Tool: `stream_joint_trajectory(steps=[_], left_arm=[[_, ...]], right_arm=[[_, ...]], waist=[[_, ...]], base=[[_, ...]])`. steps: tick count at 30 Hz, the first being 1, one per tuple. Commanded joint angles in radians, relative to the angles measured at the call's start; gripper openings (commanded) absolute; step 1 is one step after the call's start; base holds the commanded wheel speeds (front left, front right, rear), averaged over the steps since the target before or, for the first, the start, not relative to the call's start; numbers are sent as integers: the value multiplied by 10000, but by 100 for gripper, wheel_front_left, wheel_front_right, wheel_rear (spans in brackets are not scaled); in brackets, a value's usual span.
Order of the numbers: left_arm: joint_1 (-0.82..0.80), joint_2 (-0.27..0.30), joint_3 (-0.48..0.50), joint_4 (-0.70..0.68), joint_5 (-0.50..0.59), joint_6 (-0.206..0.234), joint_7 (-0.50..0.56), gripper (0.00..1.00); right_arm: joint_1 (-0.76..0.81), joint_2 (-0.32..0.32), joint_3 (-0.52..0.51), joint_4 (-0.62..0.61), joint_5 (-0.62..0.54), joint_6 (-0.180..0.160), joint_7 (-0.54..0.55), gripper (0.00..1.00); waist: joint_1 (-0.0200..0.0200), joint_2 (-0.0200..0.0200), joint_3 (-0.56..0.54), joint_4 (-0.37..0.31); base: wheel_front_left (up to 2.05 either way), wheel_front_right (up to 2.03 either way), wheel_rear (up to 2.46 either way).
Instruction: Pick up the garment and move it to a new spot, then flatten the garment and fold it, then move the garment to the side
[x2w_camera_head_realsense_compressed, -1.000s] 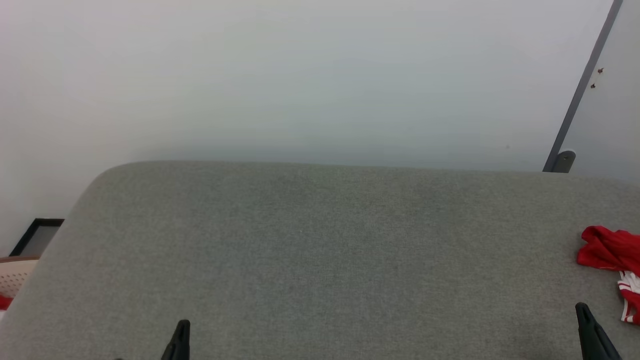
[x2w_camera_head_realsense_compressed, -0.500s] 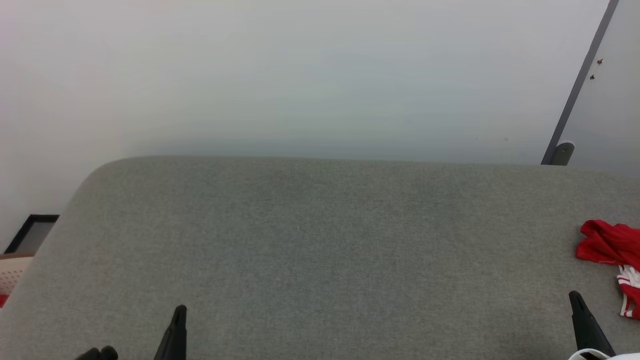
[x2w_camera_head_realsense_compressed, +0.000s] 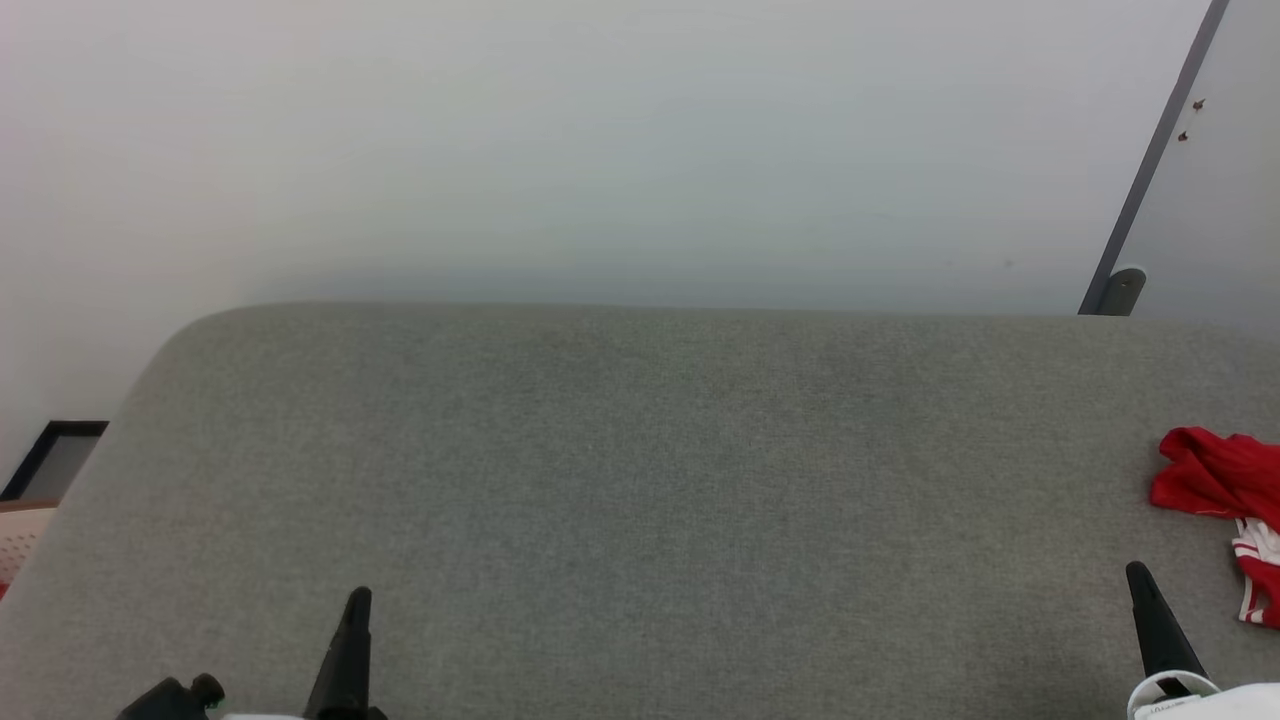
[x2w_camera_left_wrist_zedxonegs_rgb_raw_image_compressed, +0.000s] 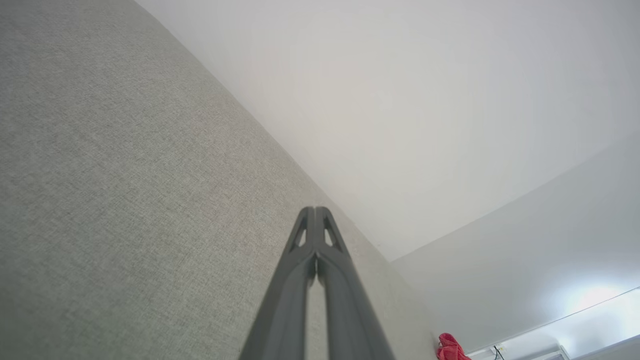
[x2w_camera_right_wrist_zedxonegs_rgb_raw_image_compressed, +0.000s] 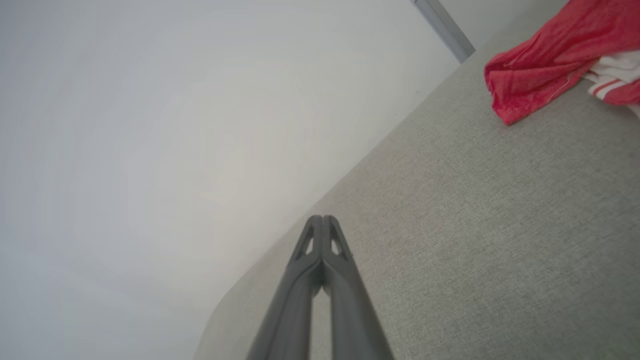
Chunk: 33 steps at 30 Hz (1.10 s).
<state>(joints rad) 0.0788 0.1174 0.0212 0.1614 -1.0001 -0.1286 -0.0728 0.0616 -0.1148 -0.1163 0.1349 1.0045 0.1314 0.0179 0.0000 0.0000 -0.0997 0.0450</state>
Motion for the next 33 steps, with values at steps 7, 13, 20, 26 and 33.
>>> stream_joint_trajectory(steps=[7,13,20,26,33], left_arm=[[-474,-58,157,44,-982,-19,257,0],[-641,-118,232,137,-1583,-20,430,0],[-824,-186,317,236,-2246,-22,623,0],[-969,-239,386,313,-2777,-24,779,0],[-1114,-295,450,391,-3278,-26,922,0]], right_arm=[[-472,80,6,85,995,-5,144,0],[-609,141,7,203,1580,-6,234,0],[-771,213,9,333,2230,-7,343,0],[-906,276,12,430,2741,-7,436,0],[-1053,335,15,530,3219,-8,519,0]], waist=[[0,0,111,-50],[0,0,191,-85],[0,0,286,-126],[0,0,367,-162],[0,0,447,-197]], base=[[0,0,0],[0,0,0],[0,0,0],[0,0,0],[0,0,0]])
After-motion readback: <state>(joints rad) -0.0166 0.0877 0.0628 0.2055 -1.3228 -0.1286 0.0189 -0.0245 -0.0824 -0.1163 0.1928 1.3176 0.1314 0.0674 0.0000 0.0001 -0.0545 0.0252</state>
